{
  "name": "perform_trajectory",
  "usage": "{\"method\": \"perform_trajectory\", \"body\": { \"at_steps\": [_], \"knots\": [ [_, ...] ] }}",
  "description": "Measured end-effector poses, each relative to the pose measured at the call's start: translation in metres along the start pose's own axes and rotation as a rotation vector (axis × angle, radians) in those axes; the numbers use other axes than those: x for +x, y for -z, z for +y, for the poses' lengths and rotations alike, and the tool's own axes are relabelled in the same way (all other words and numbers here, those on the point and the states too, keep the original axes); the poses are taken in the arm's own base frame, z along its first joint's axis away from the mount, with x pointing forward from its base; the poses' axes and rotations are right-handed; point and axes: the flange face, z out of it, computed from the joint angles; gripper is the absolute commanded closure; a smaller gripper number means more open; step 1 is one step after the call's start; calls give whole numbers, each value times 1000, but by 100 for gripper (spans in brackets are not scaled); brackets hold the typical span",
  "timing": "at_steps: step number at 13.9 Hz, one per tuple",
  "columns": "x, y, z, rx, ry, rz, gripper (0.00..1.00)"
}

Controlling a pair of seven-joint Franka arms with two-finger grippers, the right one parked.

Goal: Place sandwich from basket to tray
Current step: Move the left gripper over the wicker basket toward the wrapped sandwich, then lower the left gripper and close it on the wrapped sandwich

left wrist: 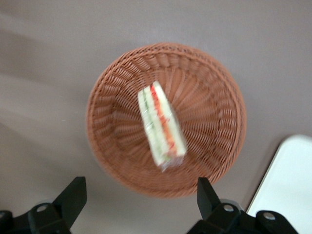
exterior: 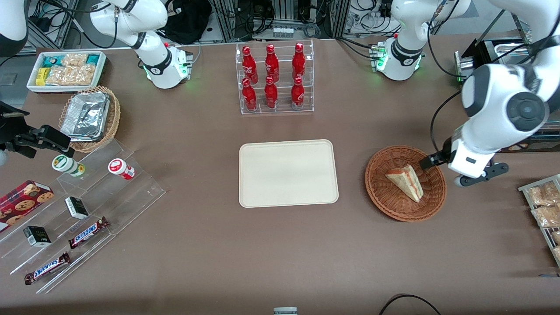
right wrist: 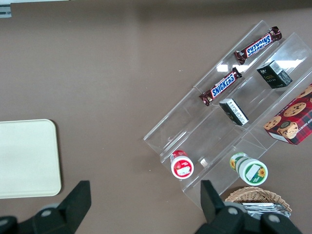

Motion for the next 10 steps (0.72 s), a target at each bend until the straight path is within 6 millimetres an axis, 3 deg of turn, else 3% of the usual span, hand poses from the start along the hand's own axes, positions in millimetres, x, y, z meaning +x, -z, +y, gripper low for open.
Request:
{"method": "perform_trajectory", "body": {
  "at_steps": [5, 10],
  "knots": [
    [-31, -76, 7, -54, 198, 52, 0],
    [-36, -109, 5, -28, 210, 4, 0]
  ]
}}
